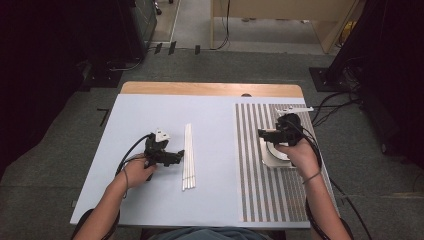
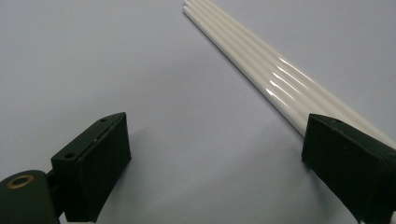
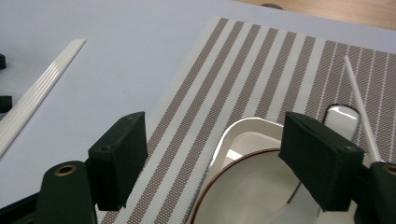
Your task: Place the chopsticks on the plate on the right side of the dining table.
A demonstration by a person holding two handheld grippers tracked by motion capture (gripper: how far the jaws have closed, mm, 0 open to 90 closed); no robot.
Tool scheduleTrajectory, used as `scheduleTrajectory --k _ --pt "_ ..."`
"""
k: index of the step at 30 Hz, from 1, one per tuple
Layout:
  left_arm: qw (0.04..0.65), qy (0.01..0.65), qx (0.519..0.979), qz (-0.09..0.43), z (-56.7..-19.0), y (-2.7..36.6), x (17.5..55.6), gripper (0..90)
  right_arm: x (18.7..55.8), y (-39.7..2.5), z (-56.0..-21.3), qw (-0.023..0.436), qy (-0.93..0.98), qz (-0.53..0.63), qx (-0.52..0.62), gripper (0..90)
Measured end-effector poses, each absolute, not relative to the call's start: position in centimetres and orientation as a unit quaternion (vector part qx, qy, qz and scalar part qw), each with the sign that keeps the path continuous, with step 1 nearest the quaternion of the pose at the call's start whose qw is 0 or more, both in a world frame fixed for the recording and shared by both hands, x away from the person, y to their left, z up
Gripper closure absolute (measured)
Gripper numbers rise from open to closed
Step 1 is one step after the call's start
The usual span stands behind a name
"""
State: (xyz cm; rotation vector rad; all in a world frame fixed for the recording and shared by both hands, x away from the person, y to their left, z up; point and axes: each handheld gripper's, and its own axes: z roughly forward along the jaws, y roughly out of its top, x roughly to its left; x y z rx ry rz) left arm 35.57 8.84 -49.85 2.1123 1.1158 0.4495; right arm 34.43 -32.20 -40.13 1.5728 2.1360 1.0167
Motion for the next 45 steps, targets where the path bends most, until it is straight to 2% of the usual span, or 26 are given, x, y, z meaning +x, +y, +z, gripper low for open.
scheduleTrajectory --k 45 --pt "0.347 0.430 0.815 0.174 -49.9 8.8 35.6 7.8 34.3 -23.1 -43.4 0.122 0.789 0.346 0.493 20.8"
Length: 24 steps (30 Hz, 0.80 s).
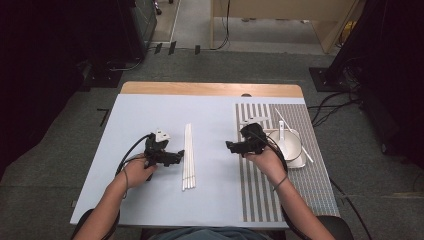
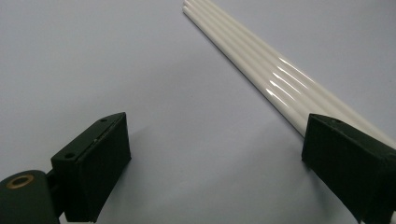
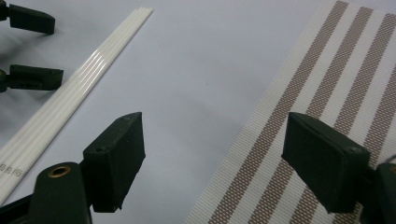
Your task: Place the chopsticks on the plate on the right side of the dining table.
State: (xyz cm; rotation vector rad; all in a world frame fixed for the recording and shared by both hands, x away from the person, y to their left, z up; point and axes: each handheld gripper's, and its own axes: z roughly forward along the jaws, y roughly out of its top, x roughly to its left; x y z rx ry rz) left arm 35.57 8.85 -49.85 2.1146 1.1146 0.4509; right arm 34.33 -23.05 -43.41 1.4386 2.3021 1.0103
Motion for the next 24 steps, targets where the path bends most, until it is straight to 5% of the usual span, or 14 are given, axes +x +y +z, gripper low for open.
scheduleTrajectory --k 24 --pt "0.348 0.429 0.815 0.173 -49.8 8.9 35.6 7.9 34.1 -19.6 -45.6 0.121 0.811 0.330 0.468 24.1"
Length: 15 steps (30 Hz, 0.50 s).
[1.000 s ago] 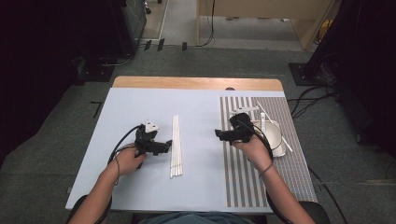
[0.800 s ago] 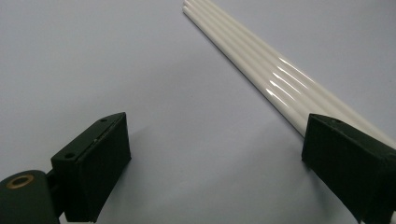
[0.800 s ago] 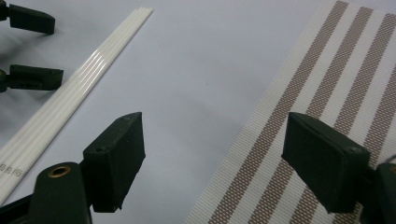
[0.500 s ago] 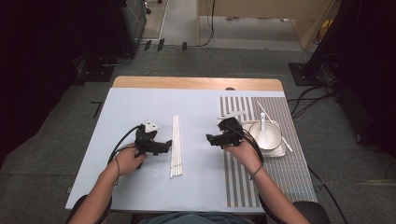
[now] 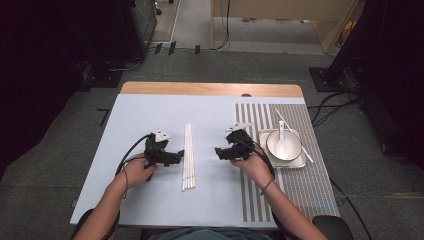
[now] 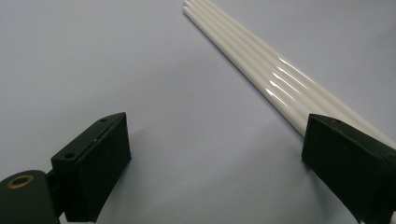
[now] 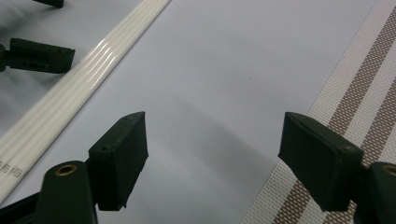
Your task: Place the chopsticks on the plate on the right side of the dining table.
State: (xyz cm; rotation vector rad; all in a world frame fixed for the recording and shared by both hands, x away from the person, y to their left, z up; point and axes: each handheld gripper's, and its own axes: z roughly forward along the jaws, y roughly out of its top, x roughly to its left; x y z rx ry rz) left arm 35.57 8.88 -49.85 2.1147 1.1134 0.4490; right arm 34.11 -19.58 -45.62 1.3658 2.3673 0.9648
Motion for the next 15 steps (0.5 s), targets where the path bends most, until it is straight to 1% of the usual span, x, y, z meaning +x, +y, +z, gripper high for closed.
scheduleTrajectory --k 7,10,11,12,13,14,15 --pt "0.347 0.429 0.816 0.174 -49.85 8.87 35.57 7.8 34.27 -19.19 -45.93 0.135 0.804 0.340 0.469 24.7" --pt "0.347 0.429 0.816 0.173 -49.85 8.87 35.57 7.8 34.41 -19.16 -46.13 0.115 0.800 0.349 0.474 24.0" --pt "0.347 0.429 0.816 0.173 -49.85 8.87 35.57 7.9 34.42 -19.10 -46.21 0.109 0.801 0.351 0.472 22.1" --pt "0.347 0.429 0.816 0.173 -49.85 8.87 35.57 7.8 34.44 -19.04 -46.30 0.109 0.804 0.351 0.468 22.1" --pt "0.347 0.429 0.816 0.174 -49.85 8.87 35.57 7.8 34.41 -18.97 -46.36 0.112 0.805 0.350 0.465 22.7" --pt "0.347 0.429 0.816 0.174 -49.85 8.87 35.57 7.9 34.37 -18.77 -46.44 0.125 0.803 0.342 0.471 24.3" --pt "0.347 0.429 0.816 0.174 -49.85 8.87 35.57 7.9 34.37 -18.77 -46.44 0.125 0.803 0.342 0.471 24.3"
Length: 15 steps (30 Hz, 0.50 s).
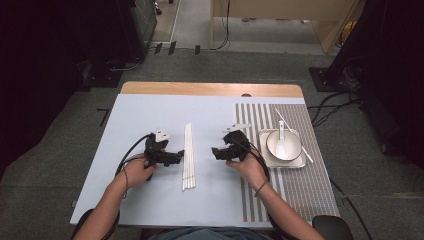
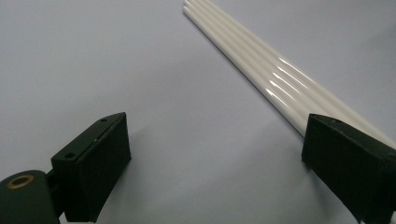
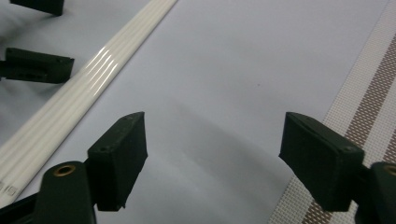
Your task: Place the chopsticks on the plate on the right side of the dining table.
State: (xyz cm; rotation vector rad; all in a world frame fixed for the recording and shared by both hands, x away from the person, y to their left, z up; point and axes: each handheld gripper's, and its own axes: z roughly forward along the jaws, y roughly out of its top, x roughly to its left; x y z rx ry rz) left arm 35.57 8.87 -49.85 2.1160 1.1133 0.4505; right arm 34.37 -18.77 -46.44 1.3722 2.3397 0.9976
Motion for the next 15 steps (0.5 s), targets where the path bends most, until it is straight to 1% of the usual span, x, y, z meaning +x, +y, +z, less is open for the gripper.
scheduleTrajectory --k 1,2,4,15 --pt "0.347 0.429 0.816 0.174 -49.8 8.9 35.6 7.9 34.4 -18.7 -46.5 0.126 0.800 0.342 0.476 26.2" --pt "0.347 0.429 0.816 0.174 -49.8 8.9 35.6 7.8 34.4 -18.7 -46.5 0.121 0.798 0.345 0.479 25.5" --pt "0.347 0.429 0.816 0.174 -49.8 8.9 35.6 7.8 34.5 -18.5 -46.6 0.125 0.803 0.346 0.469 24.2" --pt "0.347 0.429 0.816 0.174 -49.9 8.9 35.6 7.8 34.3 -16.8 -47.3 0.125 0.815 0.343 0.451 26.1"
